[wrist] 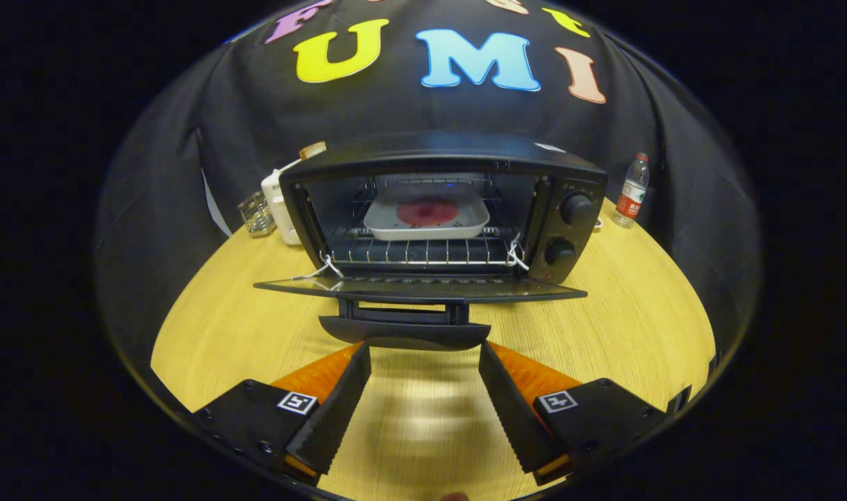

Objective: Open the toaster oven, put the food inside, and close the toaster oven door.

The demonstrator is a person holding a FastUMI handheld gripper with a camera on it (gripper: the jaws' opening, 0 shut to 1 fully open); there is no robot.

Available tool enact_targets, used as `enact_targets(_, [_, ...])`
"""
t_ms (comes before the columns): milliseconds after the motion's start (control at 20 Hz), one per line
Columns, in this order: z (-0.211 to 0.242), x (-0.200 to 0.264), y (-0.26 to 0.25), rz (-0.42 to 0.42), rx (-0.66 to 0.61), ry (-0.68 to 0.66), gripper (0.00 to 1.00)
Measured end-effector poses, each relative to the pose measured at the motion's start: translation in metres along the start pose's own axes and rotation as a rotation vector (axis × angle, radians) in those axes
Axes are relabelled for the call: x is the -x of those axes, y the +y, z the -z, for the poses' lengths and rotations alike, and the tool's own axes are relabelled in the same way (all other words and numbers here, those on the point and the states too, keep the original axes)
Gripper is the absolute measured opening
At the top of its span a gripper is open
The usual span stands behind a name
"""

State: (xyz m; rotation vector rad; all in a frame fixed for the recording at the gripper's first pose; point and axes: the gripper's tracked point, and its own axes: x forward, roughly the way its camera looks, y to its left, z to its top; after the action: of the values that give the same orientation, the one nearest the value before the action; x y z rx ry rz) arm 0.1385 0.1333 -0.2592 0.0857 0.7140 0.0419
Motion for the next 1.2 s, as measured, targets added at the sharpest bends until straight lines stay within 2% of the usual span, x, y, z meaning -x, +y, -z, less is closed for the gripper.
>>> enact_targets(250, [-0.036, 0.012, 0.009, -0.029, 0.009, -0.088, 0.99])
enact_targets(550, [-0.092, 0.06, 0.002, -0.064, 0.029, -0.276, 0.98])
enact_targets(900, [-0.121, 0.15, -0.055, 0.007, 0.036, -0.48, 0.98])
enact_targets(1200, [-0.111, 0.214, -0.102, 0.051, -0.002, -0.553, 0.98])
